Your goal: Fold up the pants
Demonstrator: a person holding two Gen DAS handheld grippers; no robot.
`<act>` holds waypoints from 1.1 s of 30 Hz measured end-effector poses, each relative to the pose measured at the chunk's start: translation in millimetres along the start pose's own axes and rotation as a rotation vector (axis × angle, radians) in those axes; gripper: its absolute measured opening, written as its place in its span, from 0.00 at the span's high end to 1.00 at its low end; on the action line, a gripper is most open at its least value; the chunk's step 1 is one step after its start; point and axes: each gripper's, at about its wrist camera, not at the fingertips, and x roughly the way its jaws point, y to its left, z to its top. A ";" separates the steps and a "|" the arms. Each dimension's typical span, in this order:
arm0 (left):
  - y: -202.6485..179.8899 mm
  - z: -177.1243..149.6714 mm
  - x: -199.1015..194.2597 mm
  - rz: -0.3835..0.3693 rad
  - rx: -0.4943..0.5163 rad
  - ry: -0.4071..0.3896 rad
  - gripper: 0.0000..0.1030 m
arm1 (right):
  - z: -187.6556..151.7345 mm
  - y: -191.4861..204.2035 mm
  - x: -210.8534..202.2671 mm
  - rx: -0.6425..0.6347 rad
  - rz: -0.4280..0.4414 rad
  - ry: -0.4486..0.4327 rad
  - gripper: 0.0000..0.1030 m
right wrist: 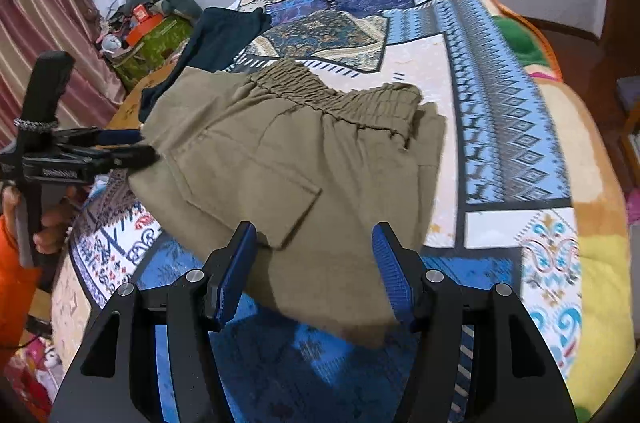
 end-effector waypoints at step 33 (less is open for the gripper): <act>68.3 36.1 47.8 -0.001 -0.135 0.042 0.34 | 39.0 -65.0 49.4 0.213 0.011 0.057 0.45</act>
